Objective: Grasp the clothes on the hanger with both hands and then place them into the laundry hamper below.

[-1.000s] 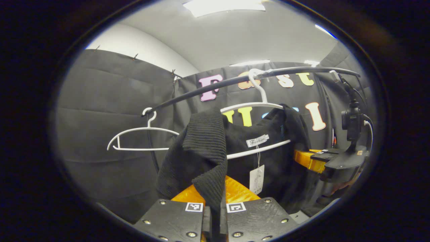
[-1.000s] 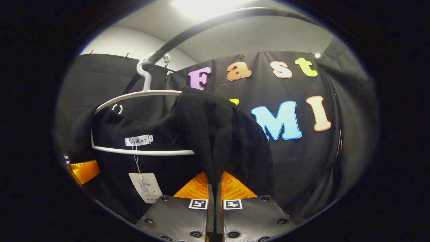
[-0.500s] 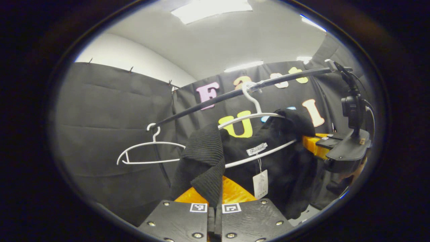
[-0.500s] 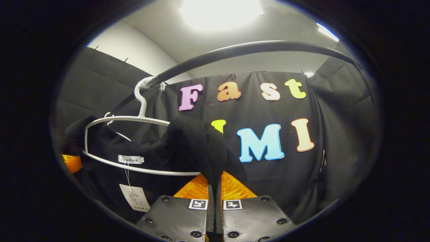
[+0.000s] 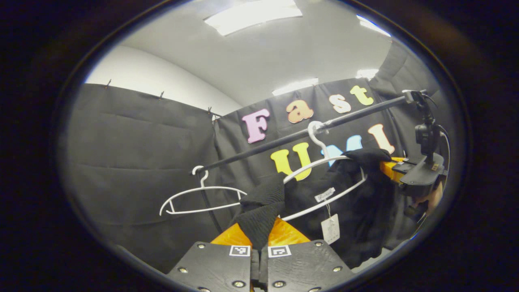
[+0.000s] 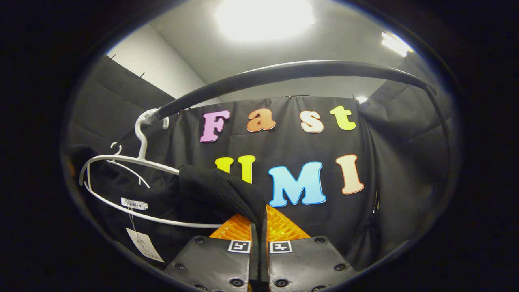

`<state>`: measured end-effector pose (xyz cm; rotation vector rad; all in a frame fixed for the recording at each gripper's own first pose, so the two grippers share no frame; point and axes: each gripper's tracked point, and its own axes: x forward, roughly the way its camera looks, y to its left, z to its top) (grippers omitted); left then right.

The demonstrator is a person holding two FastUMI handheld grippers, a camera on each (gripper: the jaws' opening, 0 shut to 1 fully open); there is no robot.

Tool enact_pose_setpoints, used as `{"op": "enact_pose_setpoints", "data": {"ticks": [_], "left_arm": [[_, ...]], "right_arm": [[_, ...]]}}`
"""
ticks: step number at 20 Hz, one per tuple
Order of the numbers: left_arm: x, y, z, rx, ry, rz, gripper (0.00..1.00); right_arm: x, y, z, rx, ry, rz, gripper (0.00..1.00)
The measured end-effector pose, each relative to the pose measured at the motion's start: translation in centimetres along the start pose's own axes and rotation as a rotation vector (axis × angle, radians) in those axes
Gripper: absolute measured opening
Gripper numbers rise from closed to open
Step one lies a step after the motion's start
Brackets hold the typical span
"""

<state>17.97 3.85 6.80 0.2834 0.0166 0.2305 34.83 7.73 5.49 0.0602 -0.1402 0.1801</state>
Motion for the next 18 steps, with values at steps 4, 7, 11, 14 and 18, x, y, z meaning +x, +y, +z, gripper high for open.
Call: {"op": "enact_pose_setpoints", "data": {"ticks": [4,7,11,14,18], "left_arm": [[1.4,2.6,2.0,0.004,-0.045,0.034,0.01],[2.5,3.6,2.9,-0.009,-0.063,0.039,0.0],[4.3,5.0,2.6,-0.03,-0.072,0.026,0.0],[5.4,5.6,1.1,-0.067,-0.059,-0.002,0.01],[6.6,6.8,-2.9,-0.153,0.017,-0.017,0.01]], "right_arm": [[1.5,-1.4,0.9,-0.003,-0.029,-0.03,0.03],[2.3,-2.4,0.7,-0.009,-0.036,-0.046,0.03],[3.3,-3.1,0.1,-0.011,-0.027,-0.059,0.03],[4.2,-4.0,-1.1,0.017,0.004,-0.075,0.03],[4.8,-4.5,-3.2,0.047,0.065,-0.07,0.02]]}}
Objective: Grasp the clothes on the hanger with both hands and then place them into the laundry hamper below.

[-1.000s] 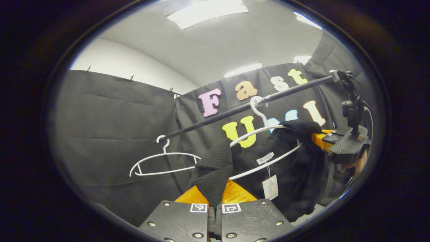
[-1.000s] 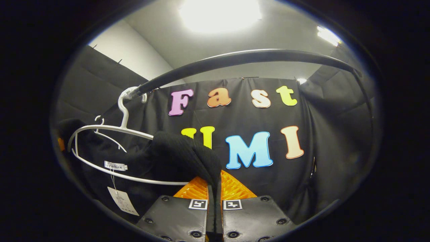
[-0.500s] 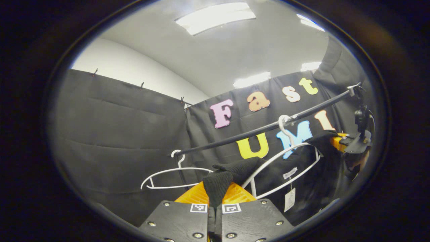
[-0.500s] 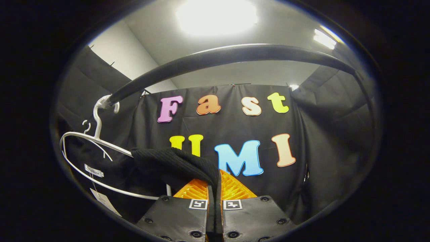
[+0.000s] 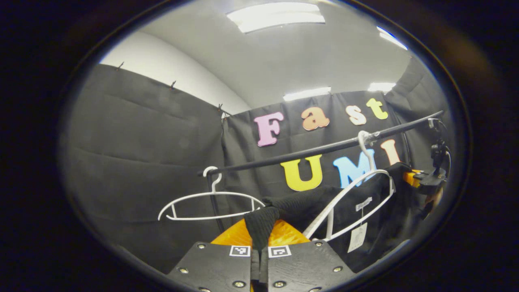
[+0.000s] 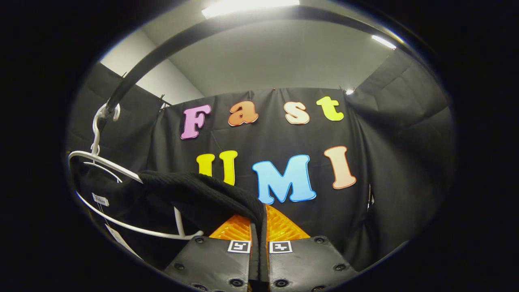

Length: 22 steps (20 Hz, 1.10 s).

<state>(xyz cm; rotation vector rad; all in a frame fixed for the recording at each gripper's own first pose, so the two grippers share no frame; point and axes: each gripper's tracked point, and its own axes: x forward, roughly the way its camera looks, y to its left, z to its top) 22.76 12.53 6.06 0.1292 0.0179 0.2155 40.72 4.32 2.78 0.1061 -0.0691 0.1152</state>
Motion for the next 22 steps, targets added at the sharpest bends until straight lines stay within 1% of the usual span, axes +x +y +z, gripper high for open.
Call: {"op": "enact_pose_setpoints", "data": {"ticks": [3,7,11,15,19,20,22], "left_arm": [[0.4,0.9,-2.3,-0.05,0.033,-0.015,0.01],[0.8,0.8,-3.8,-0.078,0.044,-0.045,0.01],[1.6,0.4,-5.6,-0.095,0.071,-0.077,0.01],[0.8,0.9,-5.4,-0.096,0.05,-0.088,0.01],[2.6,0.4,-3.9,-0.089,0.011,-0.084,0.01],[2.7,0.3,-3.6,-0.092,0.006,-0.089,0.01],[3.1,-0.1,-3.4,-0.097,-0.003,-0.097,0.0]], "right_arm": [[-0.6,0.0,-0.5,-0.005,0.03,0.002,0.03],[0.3,-0.9,-1.6,0.005,0.057,-0.014,0.02],[0.6,-1.2,-3.1,0.03,0.118,-0.014,0.03],[0.8,-2.1,-1.4,0.019,0.068,-0.044,0.02],[1.5,-2.9,0.4,0.027,0.015,-0.075,0.03],[1.7,-3.1,0.7,0.032,0.001,-0.085,0.02],[2.3,-3.5,1.1,0.045,-0.009,-0.1,0.03]]}}
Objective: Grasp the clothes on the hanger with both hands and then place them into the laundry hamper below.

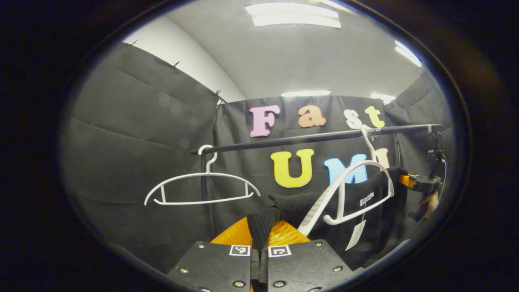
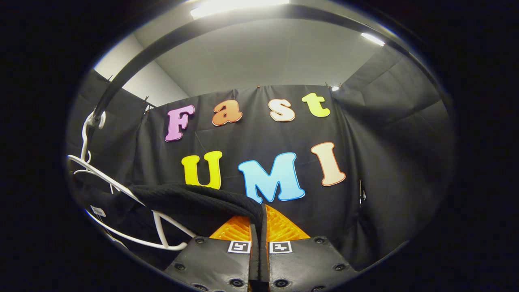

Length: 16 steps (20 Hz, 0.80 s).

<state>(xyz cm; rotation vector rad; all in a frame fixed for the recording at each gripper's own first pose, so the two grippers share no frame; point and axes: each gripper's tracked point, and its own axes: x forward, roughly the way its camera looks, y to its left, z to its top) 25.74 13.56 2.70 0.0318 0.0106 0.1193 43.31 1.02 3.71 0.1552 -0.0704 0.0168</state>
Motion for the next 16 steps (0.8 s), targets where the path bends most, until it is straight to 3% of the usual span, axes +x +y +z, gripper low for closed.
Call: {"op": "enact_pose_setpoints", "data": {"ticks": [4,9,16], "left_arm": [[0.2,-0.5,-0.9,-0.037,0.006,-0.03,0.01],[-0.4,-0.7,-3.5,-0.078,0.058,-0.049,0.02],[-0.6,-2.0,-6.0,-0.01,0.085,-0.048,0.01]], "right_arm": [[1.1,-0.4,-1.3,0.01,0.03,-0.009,0.02],[0.9,-1.1,-5.3,0.015,0.15,-0.007,0.02],[-1.4,-2.9,-7.8,-0.011,0.215,0.0,0.03]]}}
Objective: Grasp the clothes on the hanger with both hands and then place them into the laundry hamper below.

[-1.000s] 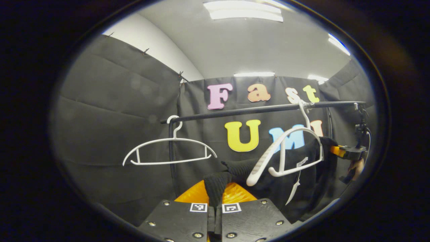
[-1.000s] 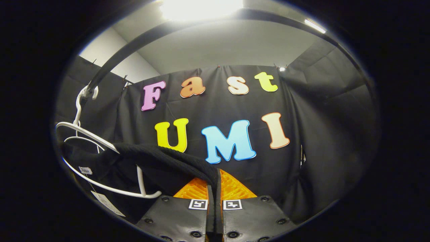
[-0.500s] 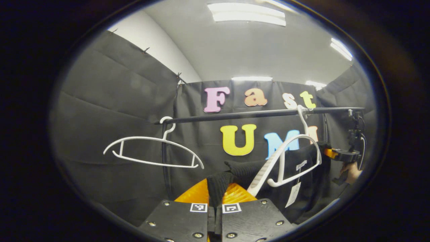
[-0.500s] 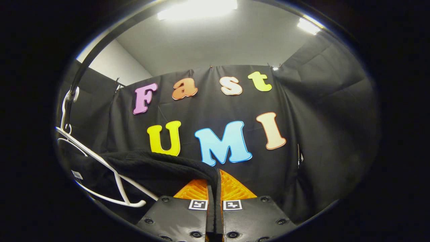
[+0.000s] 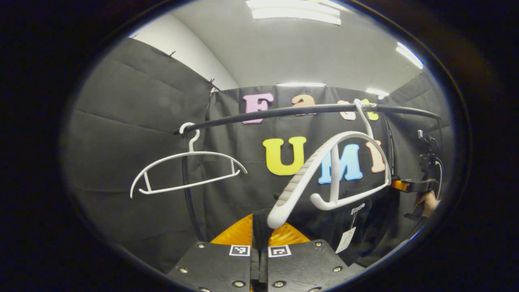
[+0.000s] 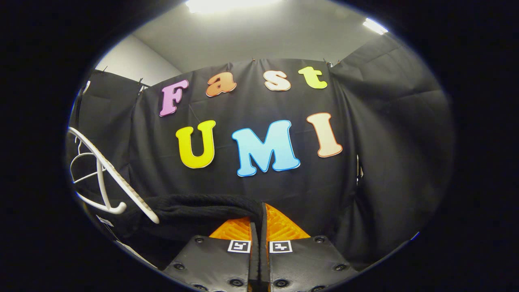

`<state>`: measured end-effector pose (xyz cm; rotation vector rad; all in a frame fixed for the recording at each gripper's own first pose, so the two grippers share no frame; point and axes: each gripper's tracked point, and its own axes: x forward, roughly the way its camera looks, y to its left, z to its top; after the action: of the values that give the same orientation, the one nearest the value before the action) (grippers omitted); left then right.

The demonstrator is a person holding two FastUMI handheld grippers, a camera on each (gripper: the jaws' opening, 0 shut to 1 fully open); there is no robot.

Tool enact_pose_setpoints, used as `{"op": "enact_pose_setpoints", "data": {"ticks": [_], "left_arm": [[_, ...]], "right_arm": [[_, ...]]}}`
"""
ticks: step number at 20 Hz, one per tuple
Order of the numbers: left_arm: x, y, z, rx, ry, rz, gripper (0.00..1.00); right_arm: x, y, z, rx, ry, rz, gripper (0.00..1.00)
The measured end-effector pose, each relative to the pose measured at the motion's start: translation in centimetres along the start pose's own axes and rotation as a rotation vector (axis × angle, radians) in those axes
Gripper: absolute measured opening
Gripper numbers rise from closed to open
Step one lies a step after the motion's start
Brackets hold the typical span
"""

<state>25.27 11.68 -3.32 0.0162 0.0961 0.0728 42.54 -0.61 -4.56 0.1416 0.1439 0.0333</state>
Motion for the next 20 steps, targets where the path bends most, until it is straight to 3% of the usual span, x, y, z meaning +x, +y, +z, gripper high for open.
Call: {"op": "enact_pose_setpoints", "data": {"ticks": [10,20], "left_arm": [[-2.0,0.1,-4.1,0.006,0.063,-0.007,0.0],[-3.7,-3.4,-5.6,0.031,0.082,-0.086,0.0]], "right_arm": [[-4.3,-0.9,-3.0,-0.059,0.051,-0.007,0.02],[-10.2,-0.1,-4.6,-0.054,0.082,-0.008,0.03]]}}
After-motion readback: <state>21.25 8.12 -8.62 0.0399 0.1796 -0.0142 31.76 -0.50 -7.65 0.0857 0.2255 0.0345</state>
